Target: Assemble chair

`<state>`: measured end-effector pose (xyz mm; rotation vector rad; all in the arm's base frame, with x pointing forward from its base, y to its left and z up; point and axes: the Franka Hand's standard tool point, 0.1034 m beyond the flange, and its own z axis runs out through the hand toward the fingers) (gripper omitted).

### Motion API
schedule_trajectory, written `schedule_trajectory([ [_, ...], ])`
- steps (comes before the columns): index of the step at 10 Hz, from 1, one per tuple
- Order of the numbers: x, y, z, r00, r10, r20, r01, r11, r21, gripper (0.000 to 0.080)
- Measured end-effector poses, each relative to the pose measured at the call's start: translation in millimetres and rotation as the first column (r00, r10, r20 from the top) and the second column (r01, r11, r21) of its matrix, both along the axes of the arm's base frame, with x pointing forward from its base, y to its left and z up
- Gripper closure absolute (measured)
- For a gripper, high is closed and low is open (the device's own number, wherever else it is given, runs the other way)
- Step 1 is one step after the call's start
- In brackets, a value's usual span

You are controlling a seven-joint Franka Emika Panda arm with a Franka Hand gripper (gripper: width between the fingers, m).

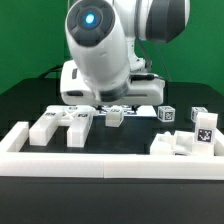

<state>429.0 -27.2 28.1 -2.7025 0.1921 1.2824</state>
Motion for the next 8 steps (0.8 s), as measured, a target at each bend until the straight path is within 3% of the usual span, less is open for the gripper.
schedule_trajectory([
  [8, -9.3, -0.9, -17.7, 1.0, -0.013, -0.023, 0.013, 1.0, -0.025, 0.0151],
])
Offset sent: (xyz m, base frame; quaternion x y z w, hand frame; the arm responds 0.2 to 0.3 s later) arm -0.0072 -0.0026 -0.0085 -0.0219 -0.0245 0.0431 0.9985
